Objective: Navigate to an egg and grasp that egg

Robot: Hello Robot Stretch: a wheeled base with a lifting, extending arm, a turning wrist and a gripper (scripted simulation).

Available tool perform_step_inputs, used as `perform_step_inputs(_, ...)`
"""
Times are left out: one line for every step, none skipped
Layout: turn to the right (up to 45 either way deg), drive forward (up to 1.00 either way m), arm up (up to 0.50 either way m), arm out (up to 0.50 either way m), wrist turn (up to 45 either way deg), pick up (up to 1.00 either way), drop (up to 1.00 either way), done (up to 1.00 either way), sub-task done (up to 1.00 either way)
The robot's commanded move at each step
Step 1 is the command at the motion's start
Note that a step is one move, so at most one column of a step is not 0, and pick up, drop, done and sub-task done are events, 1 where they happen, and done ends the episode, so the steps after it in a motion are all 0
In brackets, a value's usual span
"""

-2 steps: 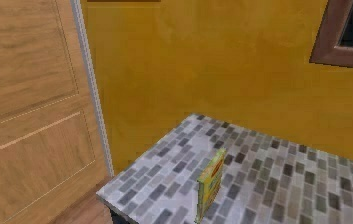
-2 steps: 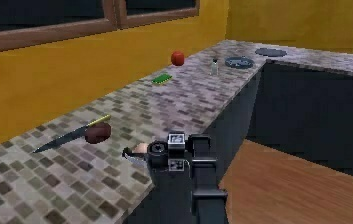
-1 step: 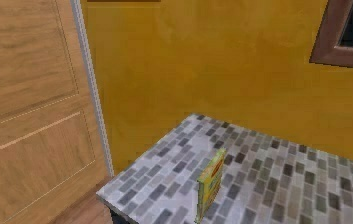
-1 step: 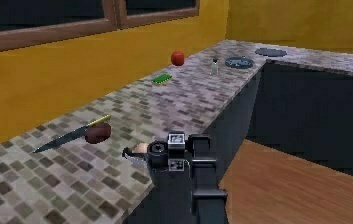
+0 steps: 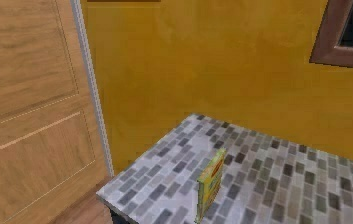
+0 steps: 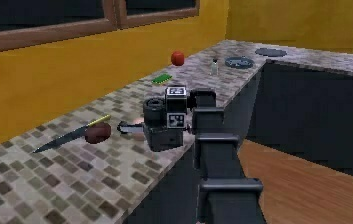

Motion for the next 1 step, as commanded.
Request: perform_step_inputs(0.0,0.0,0.0,0.0,0.0,0.0,0.0,1.0,0.0)
